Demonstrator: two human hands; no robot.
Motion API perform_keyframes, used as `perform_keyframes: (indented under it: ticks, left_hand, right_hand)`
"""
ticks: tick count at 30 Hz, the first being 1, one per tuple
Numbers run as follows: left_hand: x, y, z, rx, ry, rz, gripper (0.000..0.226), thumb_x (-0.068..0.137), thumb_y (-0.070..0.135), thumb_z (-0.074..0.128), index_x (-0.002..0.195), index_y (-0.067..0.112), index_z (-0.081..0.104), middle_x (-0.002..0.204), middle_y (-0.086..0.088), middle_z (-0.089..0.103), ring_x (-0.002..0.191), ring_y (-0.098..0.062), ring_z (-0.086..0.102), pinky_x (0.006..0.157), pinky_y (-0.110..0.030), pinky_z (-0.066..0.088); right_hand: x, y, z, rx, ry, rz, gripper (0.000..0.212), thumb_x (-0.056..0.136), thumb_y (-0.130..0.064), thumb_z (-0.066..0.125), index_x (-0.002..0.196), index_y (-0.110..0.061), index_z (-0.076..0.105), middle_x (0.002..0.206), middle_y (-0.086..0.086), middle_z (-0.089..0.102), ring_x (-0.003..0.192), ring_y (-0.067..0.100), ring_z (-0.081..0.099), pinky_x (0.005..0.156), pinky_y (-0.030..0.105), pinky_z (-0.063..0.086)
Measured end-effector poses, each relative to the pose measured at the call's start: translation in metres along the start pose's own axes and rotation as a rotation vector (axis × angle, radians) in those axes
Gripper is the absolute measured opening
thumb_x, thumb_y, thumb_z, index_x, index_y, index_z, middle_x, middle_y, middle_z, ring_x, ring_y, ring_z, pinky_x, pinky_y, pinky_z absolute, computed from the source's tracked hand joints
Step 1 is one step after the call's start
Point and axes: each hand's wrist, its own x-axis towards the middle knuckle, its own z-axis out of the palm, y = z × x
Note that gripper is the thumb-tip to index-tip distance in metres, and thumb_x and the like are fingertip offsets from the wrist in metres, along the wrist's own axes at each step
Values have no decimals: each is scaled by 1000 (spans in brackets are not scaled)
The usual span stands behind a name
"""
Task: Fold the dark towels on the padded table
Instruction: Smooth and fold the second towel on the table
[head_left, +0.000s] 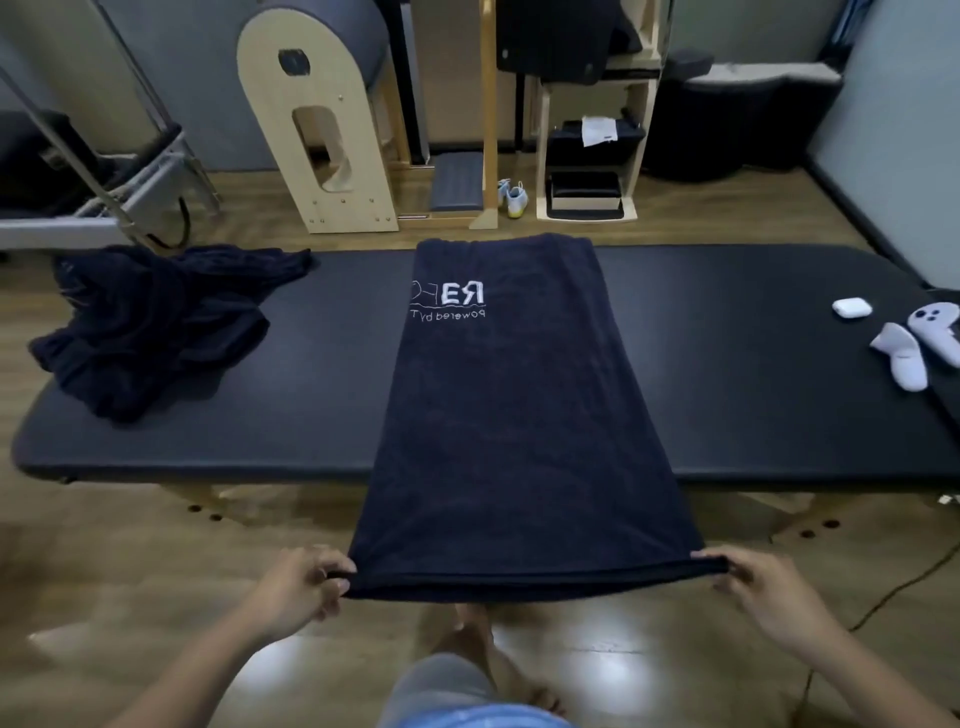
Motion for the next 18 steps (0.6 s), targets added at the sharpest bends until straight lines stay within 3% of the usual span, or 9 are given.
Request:
perform_keyframes:
  ticks: [3, 5, 7, 9, 10, 14, 18]
  left_hand:
    - [4, 6, -17, 53, -128, 5, 14, 89, 6, 65, 85, 16, 75, 71, -2, 71, 63, -16, 65, 61, -30, 54]
    - [17, 20, -36, 108, -184, 94, 15, 88, 8, 69, 82, 19, 76, 75, 4, 73, 69, -9, 66, 69, -24, 51]
    - [36, 43, -57, 64, -133, 153, 16, 86, 3, 70, 77, 14, 76, 73, 4, 72, 68, -2, 63, 70, -19, 46]
    - [65, 67, -80, -86, -57, 161, 11, 85, -1, 69, 76, 4, 72, 70, 0, 68, 65, -3, 59, 68, -21, 43]
    - [83, 79, -91, -163, -17, 165, 11, 86, 1, 67, 75, 0, 70, 71, -2, 67, 66, -5, 59, 69, -23, 41]
    - [182, 120, -126, -411, 123, 79, 18, 92, 5, 53, 75, 10, 59, 70, -3, 54, 65, -12, 50, 63, -28, 35]
    - [290, 145, -127, -553, 155, -68, 25, 91, 8, 50, 68, 16, 53, 70, -7, 47, 64, -20, 43, 60, -30, 35]
  right_hand:
    - [9, 7, -7, -52, -196, -28, 54, 85, 4, 64, 83, -50, 69, 80, -25, 71, 81, -4, 67, 77, 16, 48]
    - [26, -8, -20, -70, -237, -102, 46, 87, -2, 68, 84, -49, 70, 84, -22, 72, 85, -2, 67, 81, 27, 51]
    - [48, -35, -40, 2, -156, -120, 28, 89, -9, 69, 91, -36, 71, 85, -16, 71, 87, 2, 66, 82, 32, 49]
    - [82, -59, -63, 152, -48, -63, 6, 92, -11, 65, 98, -11, 67, 97, -5, 68, 95, 11, 61, 83, 31, 46]
    - [102, -69, -73, 224, -1, -40, 9, 94, -10, 62, 98, -3, 63, 103, 0, 68, 97, 14, 60, 80, 29, 47]
    - [197, -100, -92, 493, 85, 61, 15, 101, -15, 53, 109, -19, 65, 107, -3, 69, 97, 12, 64, 86, 31, 50]
    - [299, -112, -77, 540, 148, 177, 15, 102, -20, 51, 109, -20, 65, 109, -1, 69, 96, 14, 64, 87, 34, 51]
